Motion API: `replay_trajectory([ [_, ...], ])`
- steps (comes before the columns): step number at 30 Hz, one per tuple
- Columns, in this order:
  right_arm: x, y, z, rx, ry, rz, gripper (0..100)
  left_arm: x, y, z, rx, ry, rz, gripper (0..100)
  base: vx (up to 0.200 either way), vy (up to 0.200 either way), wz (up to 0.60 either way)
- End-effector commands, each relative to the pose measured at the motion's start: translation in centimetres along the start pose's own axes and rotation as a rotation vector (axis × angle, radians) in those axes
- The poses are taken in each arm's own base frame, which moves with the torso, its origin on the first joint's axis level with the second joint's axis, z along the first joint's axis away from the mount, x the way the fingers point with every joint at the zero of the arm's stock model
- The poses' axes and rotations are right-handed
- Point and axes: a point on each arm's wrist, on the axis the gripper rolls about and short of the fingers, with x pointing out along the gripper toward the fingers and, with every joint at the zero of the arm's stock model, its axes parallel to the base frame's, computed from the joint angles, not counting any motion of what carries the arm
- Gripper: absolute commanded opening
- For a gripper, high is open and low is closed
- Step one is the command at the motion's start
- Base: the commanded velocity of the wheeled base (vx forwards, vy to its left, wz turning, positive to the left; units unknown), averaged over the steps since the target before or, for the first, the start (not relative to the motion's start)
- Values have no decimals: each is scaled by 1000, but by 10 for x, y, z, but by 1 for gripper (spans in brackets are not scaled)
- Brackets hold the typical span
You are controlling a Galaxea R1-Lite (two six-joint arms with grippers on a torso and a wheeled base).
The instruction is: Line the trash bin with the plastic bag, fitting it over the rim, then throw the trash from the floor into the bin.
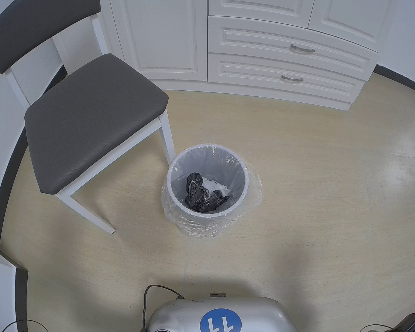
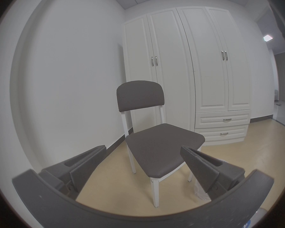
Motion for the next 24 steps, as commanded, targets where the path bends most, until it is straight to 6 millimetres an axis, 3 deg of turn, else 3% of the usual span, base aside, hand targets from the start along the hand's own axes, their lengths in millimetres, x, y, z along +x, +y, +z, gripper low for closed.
replay_trajectory([
  [1, -9, -3, -2, 19, -67, -37, 100, -9, 5, -2, -6, -17, 11, 100, 0, 0, 0],
  [6, -19, -4, -7, 24, -129, 10, 100, -15, 8, -2, -7, -28, 16, 100, 0, 0, 0],
  [24, -18, -4, -18, 74, -96, 7, 100, -48, 21, -16, -6, -51, 93, 100, 0, 0, 0],
])
